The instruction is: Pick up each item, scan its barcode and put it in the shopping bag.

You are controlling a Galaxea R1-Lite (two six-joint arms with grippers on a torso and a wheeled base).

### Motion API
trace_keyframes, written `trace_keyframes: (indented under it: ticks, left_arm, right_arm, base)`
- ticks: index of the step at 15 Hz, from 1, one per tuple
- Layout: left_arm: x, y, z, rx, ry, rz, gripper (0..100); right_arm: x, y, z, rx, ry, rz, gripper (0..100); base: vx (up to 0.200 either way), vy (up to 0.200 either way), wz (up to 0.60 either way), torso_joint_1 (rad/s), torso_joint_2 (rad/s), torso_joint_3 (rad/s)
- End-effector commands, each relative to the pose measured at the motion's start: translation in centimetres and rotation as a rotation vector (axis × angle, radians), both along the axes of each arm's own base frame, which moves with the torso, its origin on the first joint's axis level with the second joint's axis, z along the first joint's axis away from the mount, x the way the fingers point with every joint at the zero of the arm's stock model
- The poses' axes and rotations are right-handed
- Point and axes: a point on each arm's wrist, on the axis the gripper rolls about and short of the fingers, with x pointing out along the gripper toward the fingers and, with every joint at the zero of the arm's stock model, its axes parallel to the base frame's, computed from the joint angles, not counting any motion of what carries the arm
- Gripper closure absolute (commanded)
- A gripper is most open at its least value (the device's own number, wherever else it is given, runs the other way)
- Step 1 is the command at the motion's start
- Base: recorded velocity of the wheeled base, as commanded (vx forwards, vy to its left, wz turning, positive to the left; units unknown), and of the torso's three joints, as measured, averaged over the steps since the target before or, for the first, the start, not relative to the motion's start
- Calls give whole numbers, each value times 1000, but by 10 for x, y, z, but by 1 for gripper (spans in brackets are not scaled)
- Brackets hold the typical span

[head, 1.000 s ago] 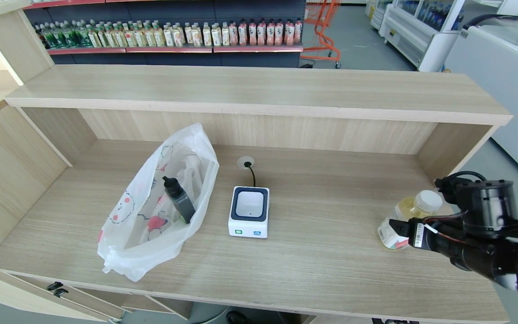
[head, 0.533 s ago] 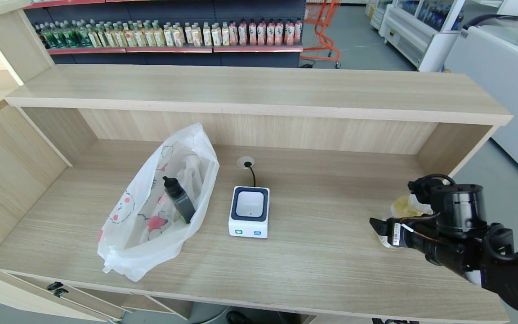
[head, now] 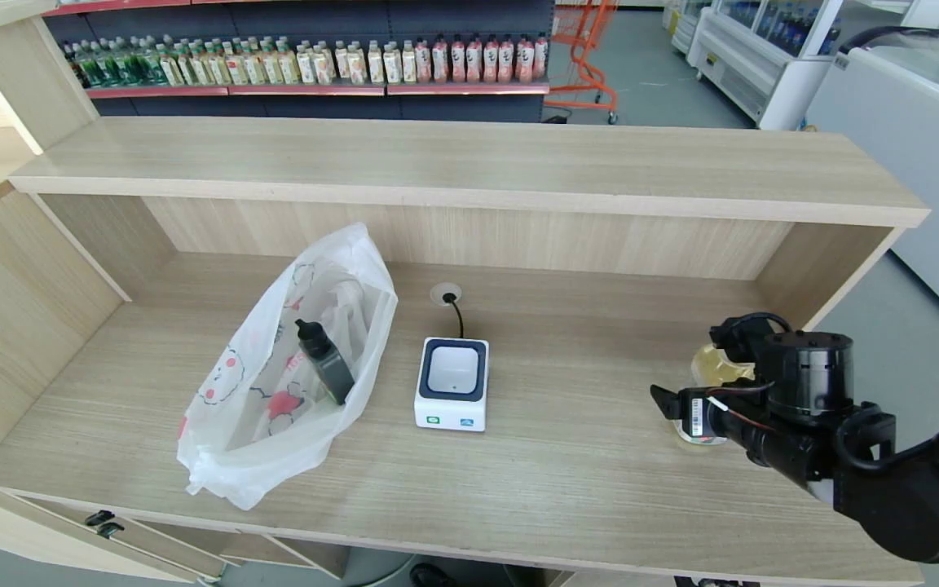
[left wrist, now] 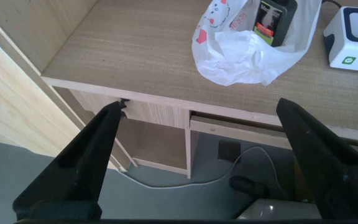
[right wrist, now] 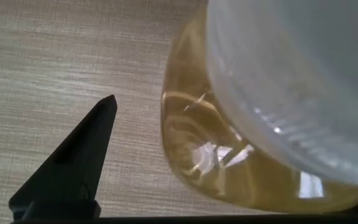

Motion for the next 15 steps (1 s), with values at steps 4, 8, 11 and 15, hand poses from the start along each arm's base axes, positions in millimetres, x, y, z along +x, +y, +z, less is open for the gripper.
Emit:
trace_keyframes:
  ticks: [4, 8, 11, 15]
  left_arm:
    - [0, 0, 0, 0, 1, 0, 0]
    - [0, 0, 0, 0, -1, 0, 0]
    - [0, 0, 0, 0, 1, 0, 0]
    - [0, 0, 0, 0, -1, 0, 0]
  right_arm:
    - [5, 2, -5, 13, -12, 29, 100]
    - [7, 3, -6, -9, -31, 41, 100]
    - [10, 5, -5, -29, -65, 57, 100]
    - [8, 5, 0, -2, -74, 99, 100]
  base:
    - [0, 0, 0, 0, 0, 0]
    - [0, 0, 0, 0, 0, 0]
    - [0, 0, 0, 0, 0, 0]
    - [0, 0, 0, 0, 0, 0]
